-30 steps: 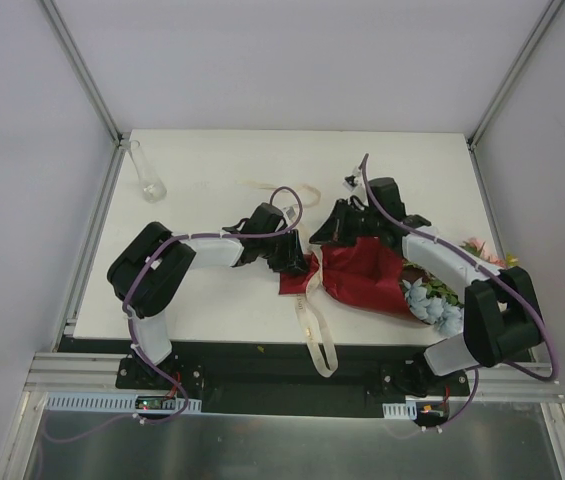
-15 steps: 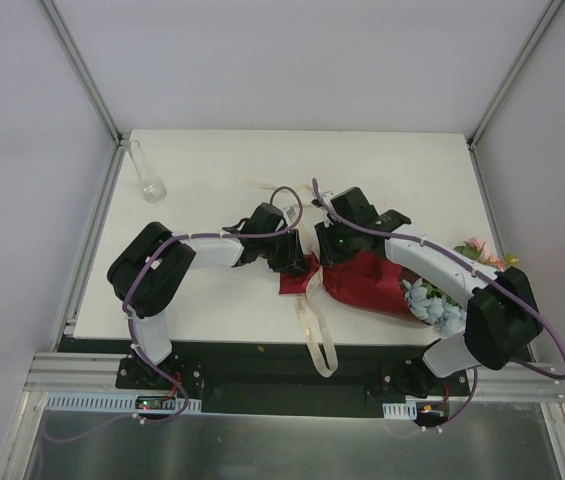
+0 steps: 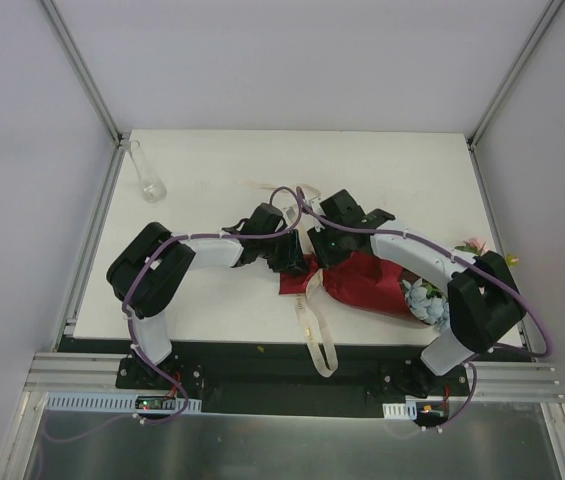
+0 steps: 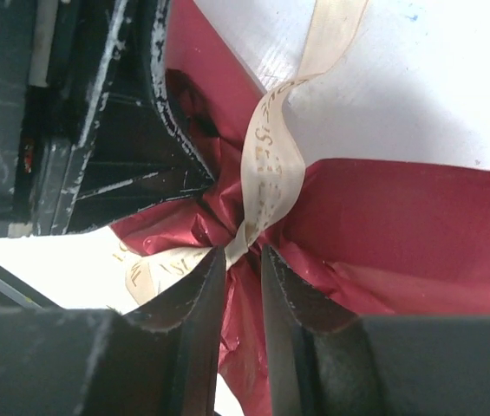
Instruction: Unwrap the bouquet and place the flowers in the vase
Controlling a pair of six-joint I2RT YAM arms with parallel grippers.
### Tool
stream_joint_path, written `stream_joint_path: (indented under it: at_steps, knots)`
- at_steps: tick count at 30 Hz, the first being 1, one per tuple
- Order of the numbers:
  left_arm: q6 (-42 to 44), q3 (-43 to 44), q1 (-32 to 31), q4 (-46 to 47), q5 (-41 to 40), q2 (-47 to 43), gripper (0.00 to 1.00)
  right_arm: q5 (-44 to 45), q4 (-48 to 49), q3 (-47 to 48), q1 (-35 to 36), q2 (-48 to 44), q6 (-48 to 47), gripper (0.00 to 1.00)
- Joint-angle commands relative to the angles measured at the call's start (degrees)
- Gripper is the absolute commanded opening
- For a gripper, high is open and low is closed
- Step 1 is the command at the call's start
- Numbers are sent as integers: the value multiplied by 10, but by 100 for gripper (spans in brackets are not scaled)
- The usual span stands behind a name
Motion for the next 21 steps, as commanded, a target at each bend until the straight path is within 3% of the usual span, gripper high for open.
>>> stream_joint_path:
  at_steps: [1,16,21]
  knots:
    - [8,-4,-8,2,7,-22,35,-13,18,28,2,16,-14,25]
    - [8,0,-10,5,6,-13,35,-3,10,18,19,9,10,14]
    - [6,0,-10,3,2,-12,34,66,-27,44,32,24,14,1]
